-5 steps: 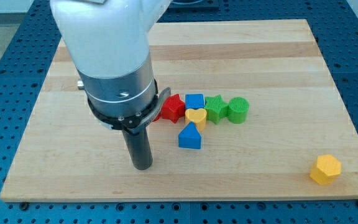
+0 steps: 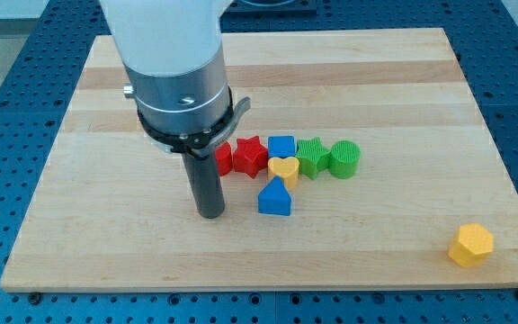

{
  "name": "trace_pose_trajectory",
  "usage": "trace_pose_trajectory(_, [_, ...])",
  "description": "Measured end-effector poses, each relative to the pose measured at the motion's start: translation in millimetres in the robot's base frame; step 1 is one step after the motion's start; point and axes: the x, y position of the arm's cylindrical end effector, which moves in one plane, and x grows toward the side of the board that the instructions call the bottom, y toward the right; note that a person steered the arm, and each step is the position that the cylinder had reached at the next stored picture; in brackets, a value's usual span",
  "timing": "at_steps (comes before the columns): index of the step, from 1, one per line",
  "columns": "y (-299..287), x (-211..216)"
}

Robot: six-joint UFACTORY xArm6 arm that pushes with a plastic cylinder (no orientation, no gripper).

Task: Point your arm to the left of the blue triangle

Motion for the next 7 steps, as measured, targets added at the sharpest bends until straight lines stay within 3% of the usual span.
trace_pose_trajectory(4, [23.4,-0.3])
trace_pose_trajectory(7, [40.4,-23.6])
